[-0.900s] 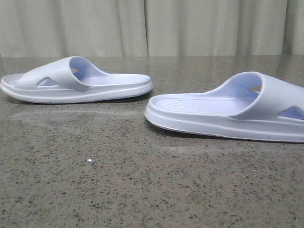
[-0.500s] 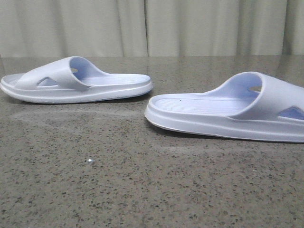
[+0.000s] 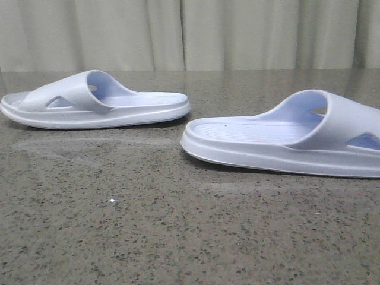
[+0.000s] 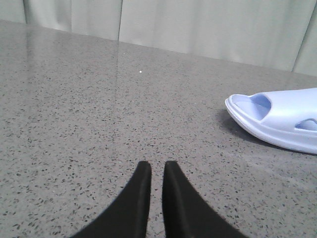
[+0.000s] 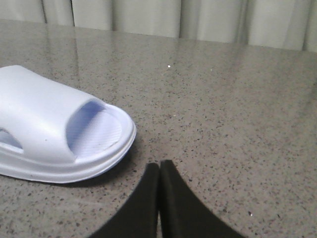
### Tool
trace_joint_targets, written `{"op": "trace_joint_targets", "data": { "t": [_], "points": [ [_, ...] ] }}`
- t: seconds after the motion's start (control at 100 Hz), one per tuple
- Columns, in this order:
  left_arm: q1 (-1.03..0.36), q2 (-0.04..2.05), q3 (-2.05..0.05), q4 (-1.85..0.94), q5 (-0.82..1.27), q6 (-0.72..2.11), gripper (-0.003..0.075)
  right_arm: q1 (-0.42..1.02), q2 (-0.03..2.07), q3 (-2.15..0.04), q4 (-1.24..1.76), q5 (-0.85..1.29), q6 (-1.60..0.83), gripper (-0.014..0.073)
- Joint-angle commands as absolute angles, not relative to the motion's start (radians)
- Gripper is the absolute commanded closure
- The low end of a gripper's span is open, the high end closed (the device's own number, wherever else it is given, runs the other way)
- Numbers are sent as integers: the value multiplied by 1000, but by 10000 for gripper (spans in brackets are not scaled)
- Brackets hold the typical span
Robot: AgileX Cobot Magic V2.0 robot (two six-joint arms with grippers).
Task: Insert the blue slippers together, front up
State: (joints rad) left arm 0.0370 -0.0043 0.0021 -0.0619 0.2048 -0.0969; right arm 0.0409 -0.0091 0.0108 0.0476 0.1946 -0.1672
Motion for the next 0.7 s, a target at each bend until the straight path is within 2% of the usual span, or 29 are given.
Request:
{"op": "trace_joint_targets", "data": {
  "t": [0.0, 0.26, 0.57, 0.69],
  "points": [
    [30, -29, 12, -64, 131, -104, 705, 34, -5, 32, 38, 68, -166, 672],
    [30, -29, 12, -81, 100, -104, 705, 34, -5, 32, 70, -11, -165, 672],
    [30, -29, 12, -445, 28, -104, 705, 34, -5, 32, 562, -15, -165, 672],
    [30, -29, 6, -673, 19, -104, 705, 34, -5, 26, 762, -9, -165, 672]
  ]
}}
